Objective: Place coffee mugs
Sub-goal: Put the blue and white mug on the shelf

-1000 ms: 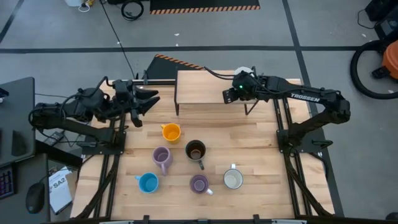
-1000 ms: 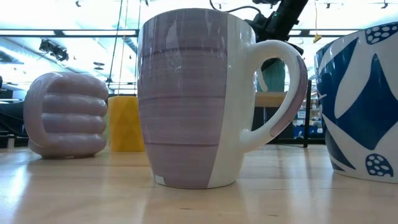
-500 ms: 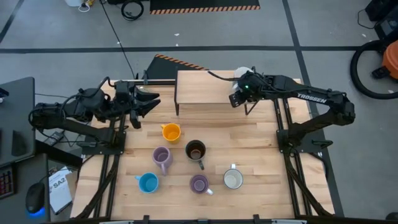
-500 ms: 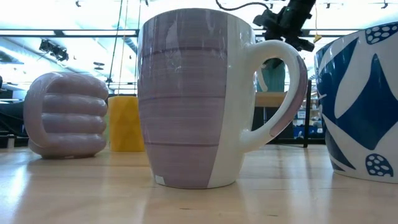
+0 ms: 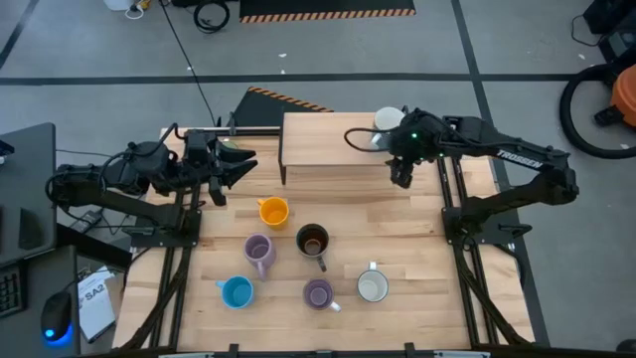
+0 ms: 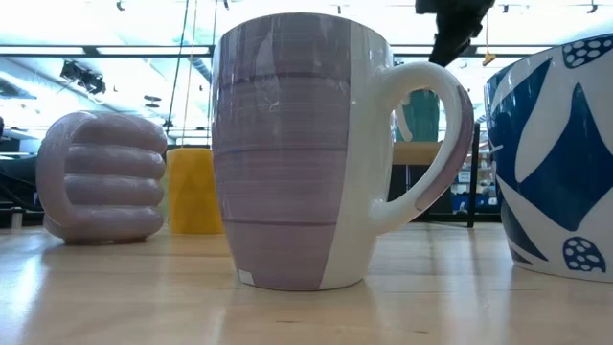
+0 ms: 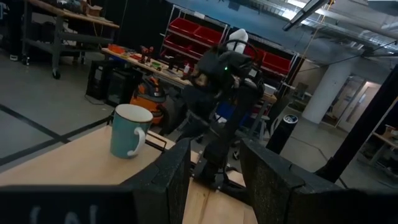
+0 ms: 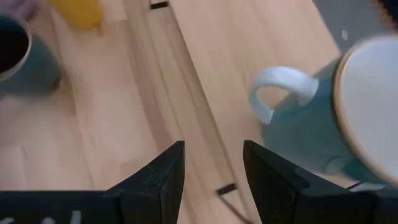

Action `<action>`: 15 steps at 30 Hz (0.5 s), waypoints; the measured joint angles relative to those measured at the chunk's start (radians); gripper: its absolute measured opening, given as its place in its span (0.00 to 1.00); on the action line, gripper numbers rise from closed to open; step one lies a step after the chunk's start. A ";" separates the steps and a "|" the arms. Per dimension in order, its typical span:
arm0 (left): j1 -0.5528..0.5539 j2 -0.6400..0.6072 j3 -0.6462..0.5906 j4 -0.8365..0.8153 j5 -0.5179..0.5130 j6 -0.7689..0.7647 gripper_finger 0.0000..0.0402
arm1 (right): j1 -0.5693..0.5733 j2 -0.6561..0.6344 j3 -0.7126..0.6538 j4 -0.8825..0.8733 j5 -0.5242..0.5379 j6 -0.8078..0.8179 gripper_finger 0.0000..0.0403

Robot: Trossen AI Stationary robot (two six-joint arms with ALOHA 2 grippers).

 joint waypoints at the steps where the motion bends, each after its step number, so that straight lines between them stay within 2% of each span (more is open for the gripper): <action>1: 0.000 0.000 0.000 -0.002 0.000 0.000 0.36 | 0.000 -0.003 0.009 -0.008 -0.003 -0.035 0.42; 10: 0.000 0.000 0.000 -0.003 -0.014 0.000 0.36 | 0.014 0.006 0.086 -0.034 0.126 -0.216 0.42; 15: 0.000 0.000 0.000 -0.002 -0.050 0.000 0.36 | -0.040 0.034 0.088 -0.045 0.108 -0.261 0.42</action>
